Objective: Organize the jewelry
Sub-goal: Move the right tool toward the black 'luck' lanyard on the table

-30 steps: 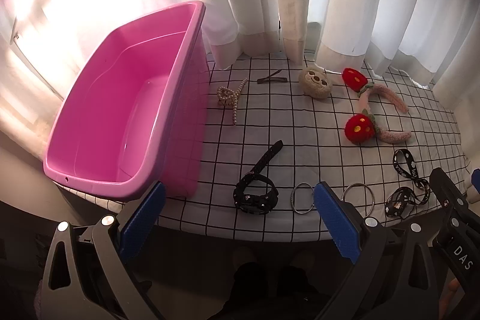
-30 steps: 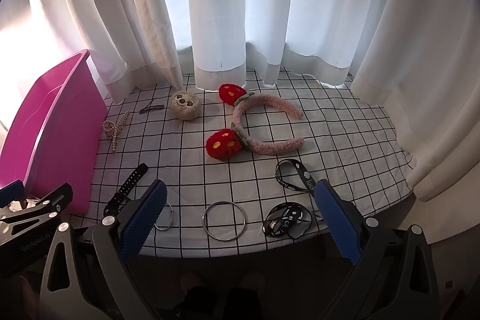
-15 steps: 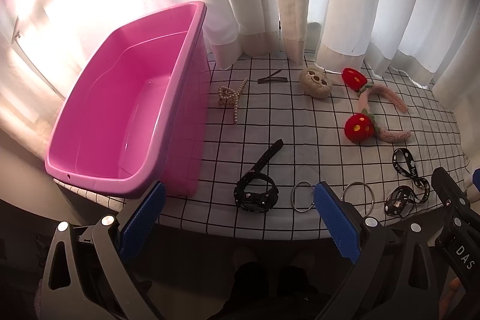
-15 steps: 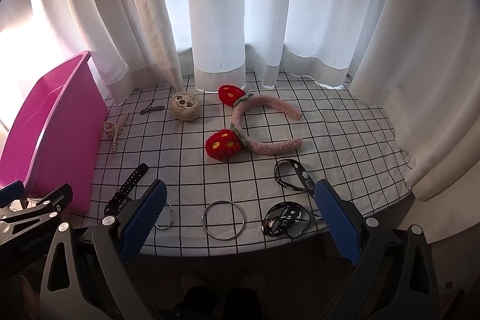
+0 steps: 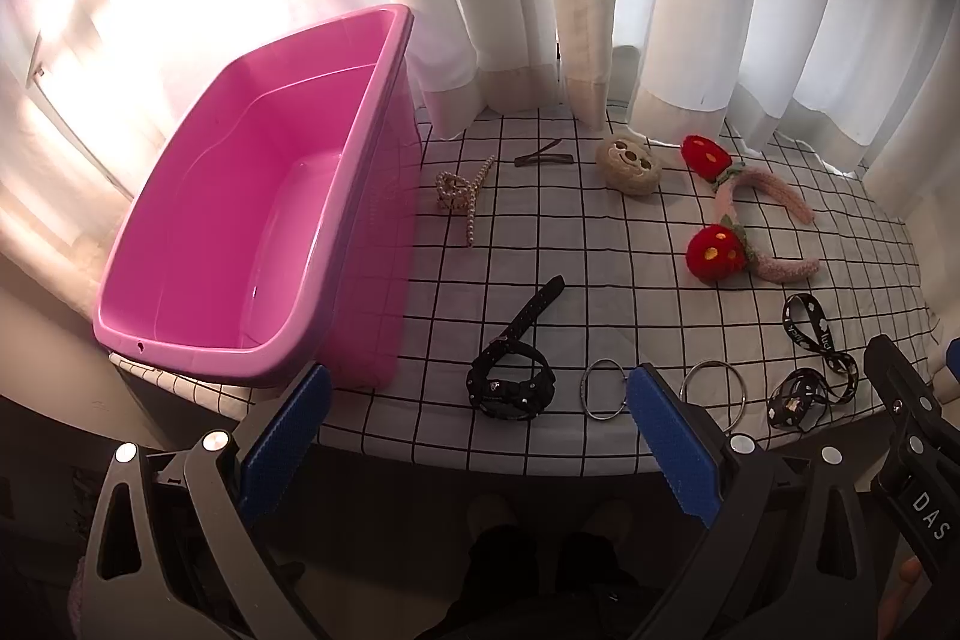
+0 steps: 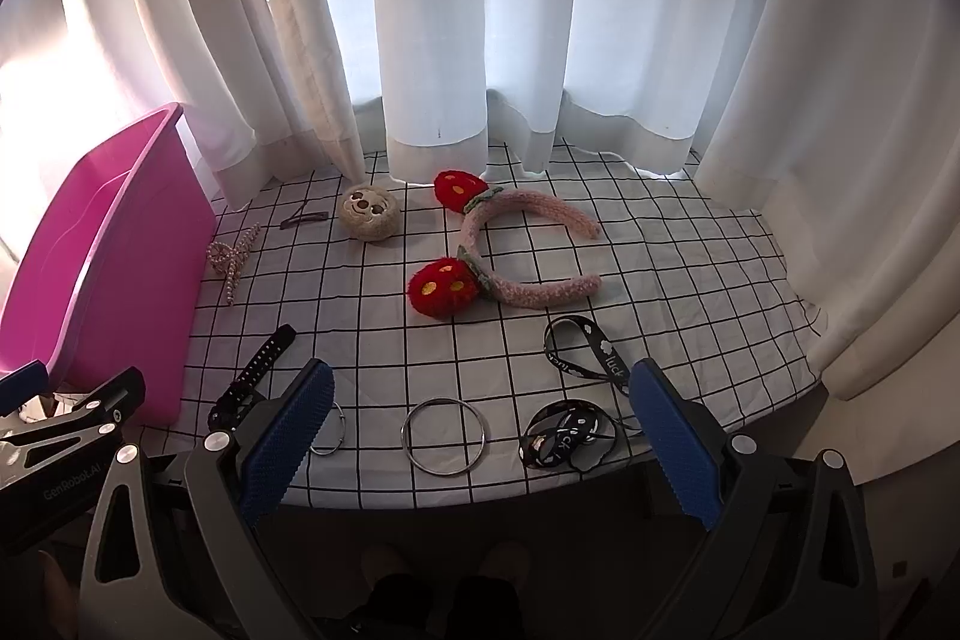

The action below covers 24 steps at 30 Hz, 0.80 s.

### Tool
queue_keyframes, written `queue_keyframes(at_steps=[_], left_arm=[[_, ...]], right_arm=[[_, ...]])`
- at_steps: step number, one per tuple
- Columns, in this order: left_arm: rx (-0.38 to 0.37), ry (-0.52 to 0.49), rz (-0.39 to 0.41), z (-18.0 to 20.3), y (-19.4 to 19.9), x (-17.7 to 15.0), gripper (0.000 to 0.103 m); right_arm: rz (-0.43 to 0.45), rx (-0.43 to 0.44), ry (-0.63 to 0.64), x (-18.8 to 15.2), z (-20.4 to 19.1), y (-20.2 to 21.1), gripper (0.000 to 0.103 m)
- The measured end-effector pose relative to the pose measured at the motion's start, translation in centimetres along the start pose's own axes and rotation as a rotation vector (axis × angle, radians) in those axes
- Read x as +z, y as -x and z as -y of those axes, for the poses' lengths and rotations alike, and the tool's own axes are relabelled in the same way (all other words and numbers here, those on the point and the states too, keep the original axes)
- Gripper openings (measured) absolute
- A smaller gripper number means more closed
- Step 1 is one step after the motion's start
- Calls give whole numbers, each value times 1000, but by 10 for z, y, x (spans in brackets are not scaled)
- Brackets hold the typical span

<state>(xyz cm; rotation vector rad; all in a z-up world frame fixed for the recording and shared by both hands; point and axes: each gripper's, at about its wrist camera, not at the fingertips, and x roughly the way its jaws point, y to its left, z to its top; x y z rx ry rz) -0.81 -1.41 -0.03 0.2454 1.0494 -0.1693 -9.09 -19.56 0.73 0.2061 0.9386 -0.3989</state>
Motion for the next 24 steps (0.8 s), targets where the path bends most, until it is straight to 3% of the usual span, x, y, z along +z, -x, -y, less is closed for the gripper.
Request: queue_keyframes(at_steps=[14,24], left_arm=[[-17,-2,-53,19,-14,-13,97],[-130,7,-115,57,-47,-31,97]], right_arm=[[-37,-11,-14,-15,30,-12,94],[-94,1,-57,-38,83,-44,94]])
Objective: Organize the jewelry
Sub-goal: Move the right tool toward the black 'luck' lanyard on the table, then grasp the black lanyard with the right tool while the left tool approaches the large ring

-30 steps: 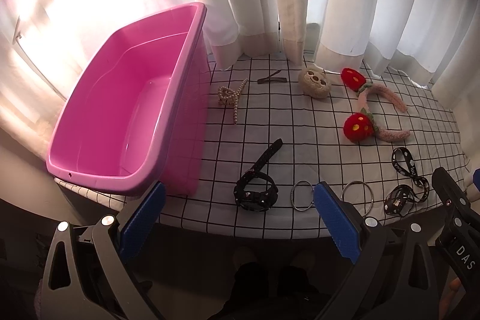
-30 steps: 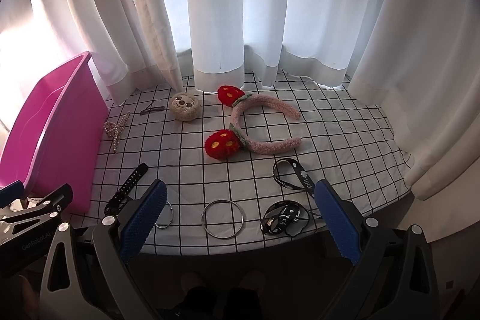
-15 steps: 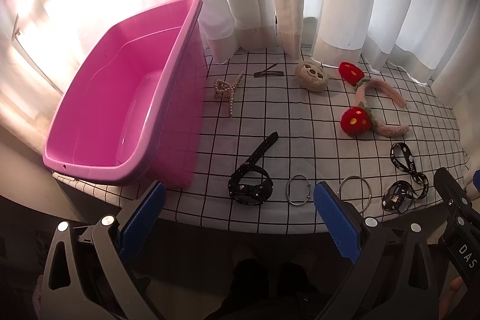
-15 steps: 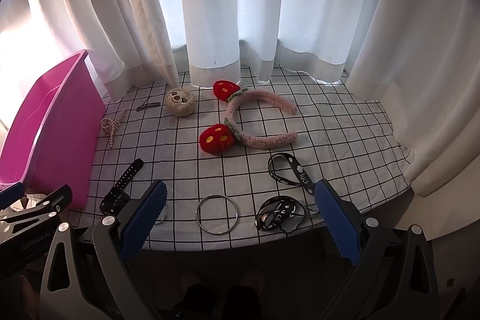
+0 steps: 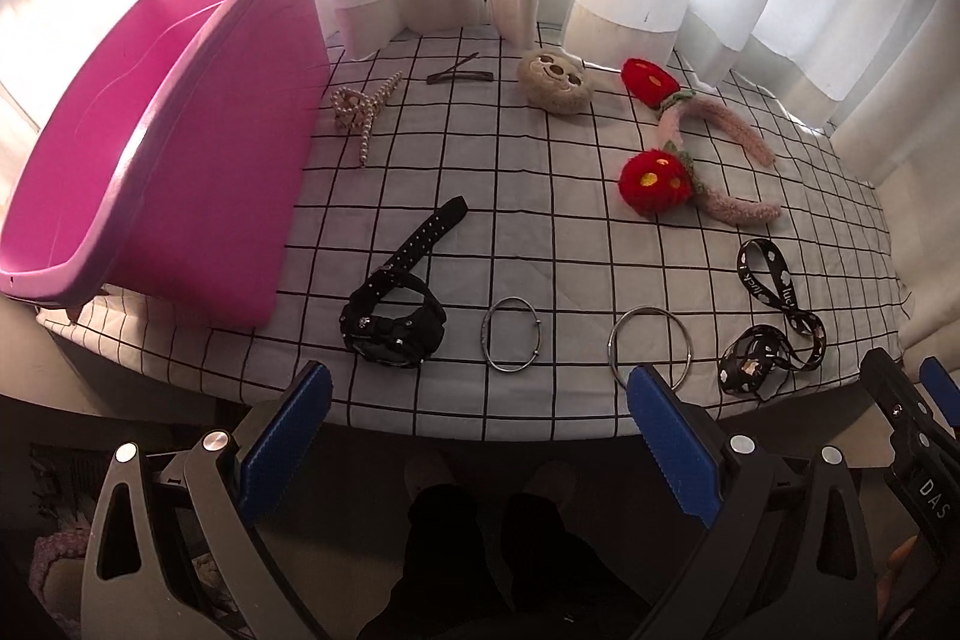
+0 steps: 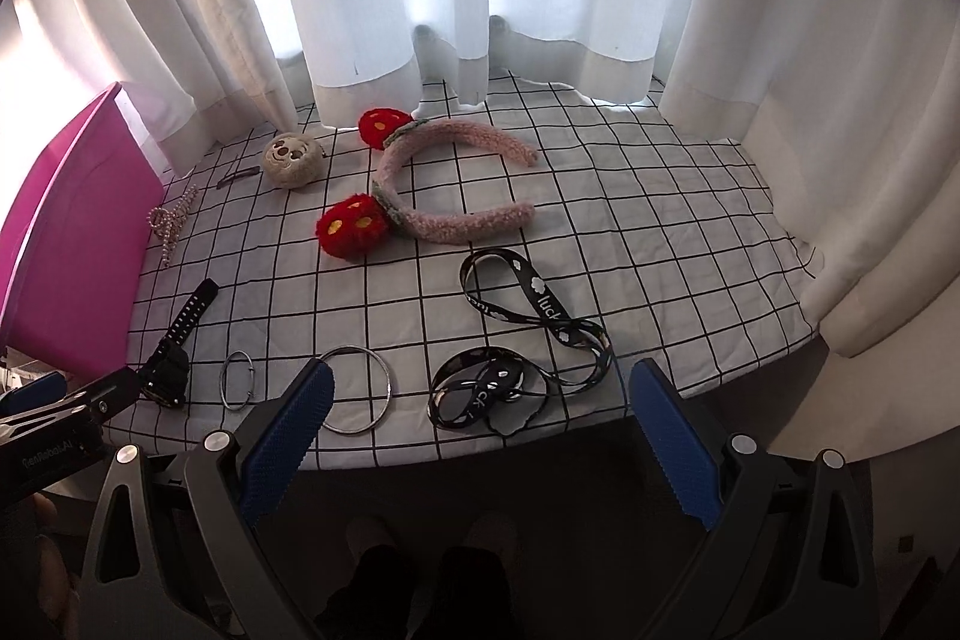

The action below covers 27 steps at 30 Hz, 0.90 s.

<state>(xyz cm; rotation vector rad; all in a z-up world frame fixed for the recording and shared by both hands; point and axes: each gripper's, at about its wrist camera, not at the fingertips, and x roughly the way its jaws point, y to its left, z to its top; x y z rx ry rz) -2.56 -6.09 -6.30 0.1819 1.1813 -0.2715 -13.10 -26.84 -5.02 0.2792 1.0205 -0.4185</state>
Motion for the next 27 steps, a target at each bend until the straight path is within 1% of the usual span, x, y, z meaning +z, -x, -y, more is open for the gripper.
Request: queue_keyframes(at_steps=[4,9,17,22,27], left_arm=[[-7,-41,-3,22,-19,-5,97],[-10,-80,-24,45,-46,-12,97],[-67,-52,-46,65,-81,-17,97],[-71,-45,-70,76,-100,-18,97],[-66,-42,-72,86,-111,-17,97]], right_arm=[[-39,12,1,-9,23,-23,94],[-88,39,28,-18,38,-56,94],[-132,56,111,-20,41,-104,94],[-162,57,131,-21,45,-133,94],[-174,55,147,-21,52,-149,94]])
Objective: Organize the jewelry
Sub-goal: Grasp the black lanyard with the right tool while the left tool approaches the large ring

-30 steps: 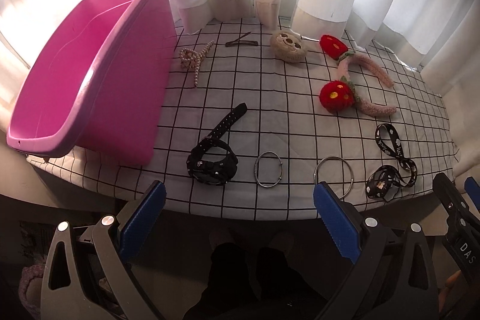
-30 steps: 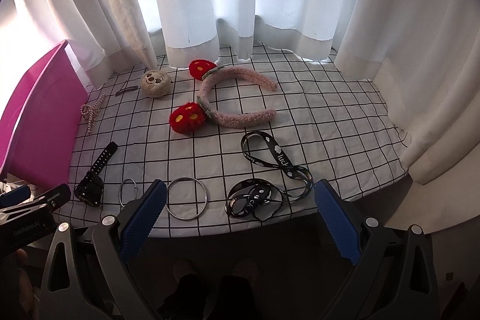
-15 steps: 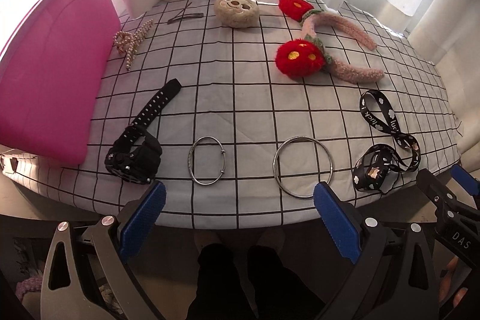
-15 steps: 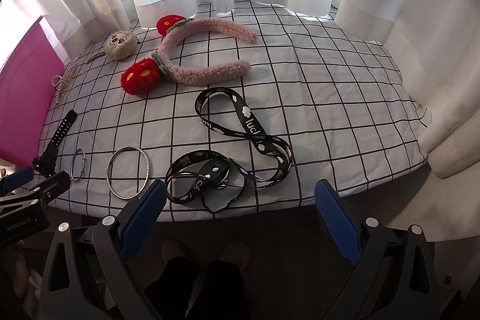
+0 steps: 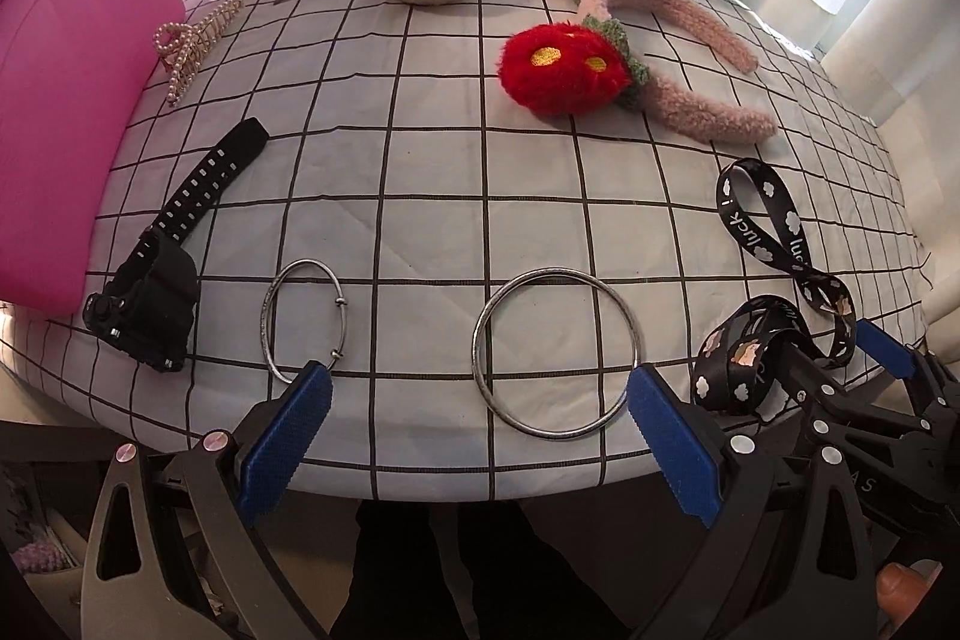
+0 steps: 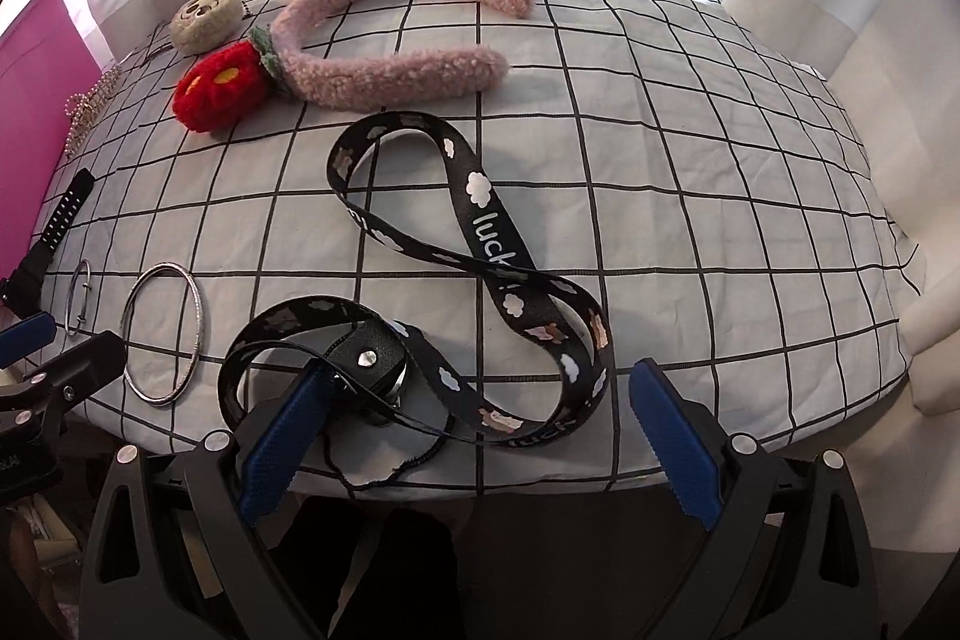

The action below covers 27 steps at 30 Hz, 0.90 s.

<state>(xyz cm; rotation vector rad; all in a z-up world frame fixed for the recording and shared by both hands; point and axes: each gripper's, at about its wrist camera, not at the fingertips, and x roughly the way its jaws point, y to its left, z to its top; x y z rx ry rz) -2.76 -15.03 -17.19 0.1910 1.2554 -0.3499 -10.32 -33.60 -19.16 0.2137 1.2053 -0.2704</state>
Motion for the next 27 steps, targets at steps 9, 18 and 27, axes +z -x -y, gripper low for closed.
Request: queue_keyframes(at_steps=[9,18,27], left_arm=[[-18,-50,-12,23,-11,-2,97],[-2,-29,-34,25,-31,5,97],[36,-58,12,34,-36,5,98]], right_arm=[[3,60,1,4,5,-7,94],[14,71,-5,6,16,-9,94],[36,58,-15,9,25,-11,94]])
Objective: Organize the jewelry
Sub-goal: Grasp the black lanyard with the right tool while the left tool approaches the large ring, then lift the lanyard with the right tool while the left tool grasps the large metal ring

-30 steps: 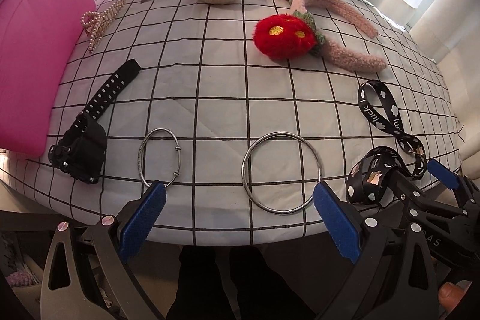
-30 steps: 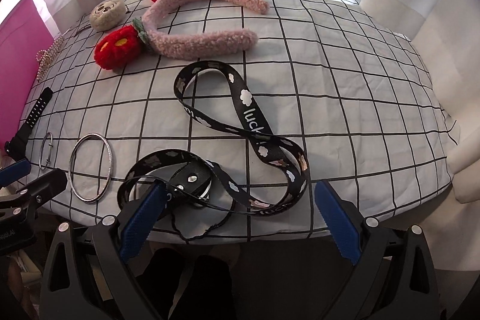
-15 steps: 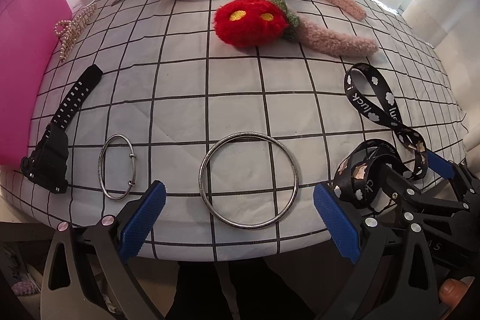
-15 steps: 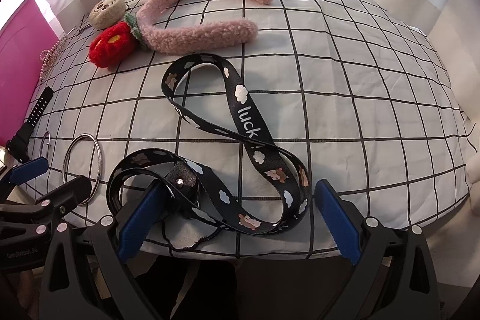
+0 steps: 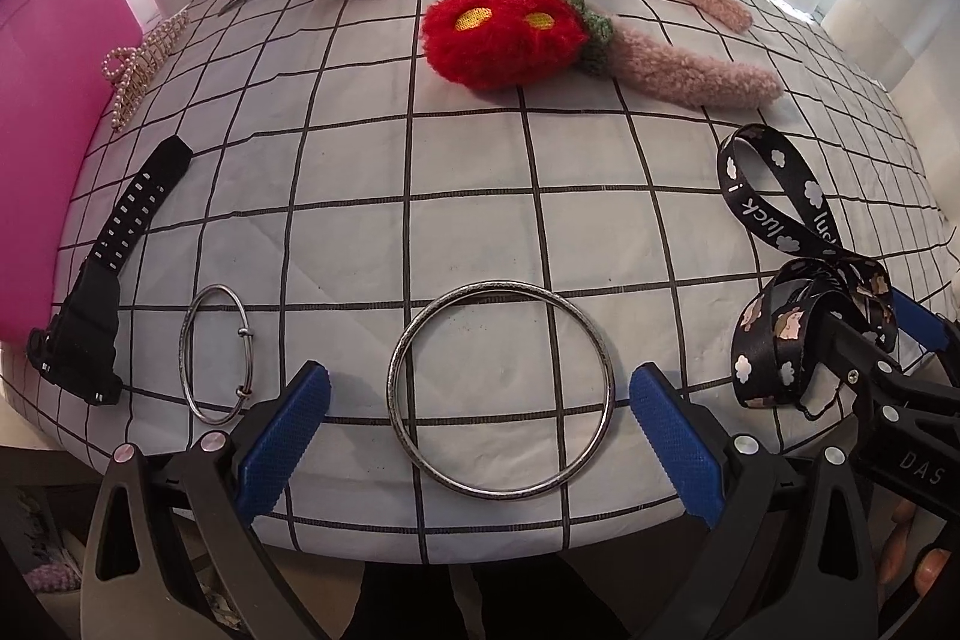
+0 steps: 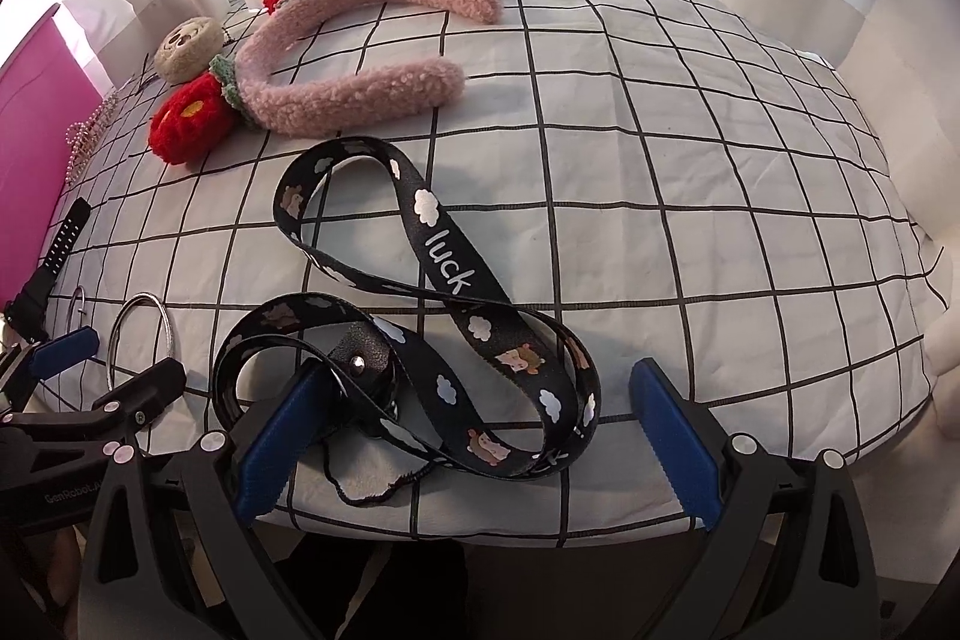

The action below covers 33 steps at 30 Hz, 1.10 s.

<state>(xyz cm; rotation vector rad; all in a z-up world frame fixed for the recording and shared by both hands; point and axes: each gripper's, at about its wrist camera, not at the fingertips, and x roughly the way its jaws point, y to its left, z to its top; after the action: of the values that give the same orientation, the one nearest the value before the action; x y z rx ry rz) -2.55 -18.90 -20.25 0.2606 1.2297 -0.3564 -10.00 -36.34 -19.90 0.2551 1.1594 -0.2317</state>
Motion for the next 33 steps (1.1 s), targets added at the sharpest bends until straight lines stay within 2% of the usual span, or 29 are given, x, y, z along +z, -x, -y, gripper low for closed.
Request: queue_keyframes(at_steps=[7,11,12,14,17,19,21,24,26,27,33], left_arm=[[-4,-2,10,0,0,-3,97],[-4,4,27,-5,7,-8,82],[-8,-1,35,-7,10,-11,73],[-9,-7,34,-6,11,-10,72],[-16,-11,35,-6,13,-10,72],[-26,-2,38,-8,14,-10,71],[-39,7,39,-10,15,-11,71],[-46,15,43,-12,17,-11,71],[-45,15,53,-13,20,-10,71],[-44,13,62,-14,22,-10,71],[-49,13,85,-15,33,-7,71]], right_arm=[[23,-2,2,-2,0,1,94],[17,8,-3,-4,-1,3,93],[16,9,-5,-3,-1,3,93],[17,14,-5,-4,-2,4,89],[27,32,13,-3,-8,8,72],[32,53,23,-3,-13,10,52],[36,77,30,-2,-17,12,41],[45,75,34,-2,-19,12,41],[62,87,14,-1,-14,14,30],[70,85,13,0,-13,16,17],[74,93,-8,0,-6,17,8]])
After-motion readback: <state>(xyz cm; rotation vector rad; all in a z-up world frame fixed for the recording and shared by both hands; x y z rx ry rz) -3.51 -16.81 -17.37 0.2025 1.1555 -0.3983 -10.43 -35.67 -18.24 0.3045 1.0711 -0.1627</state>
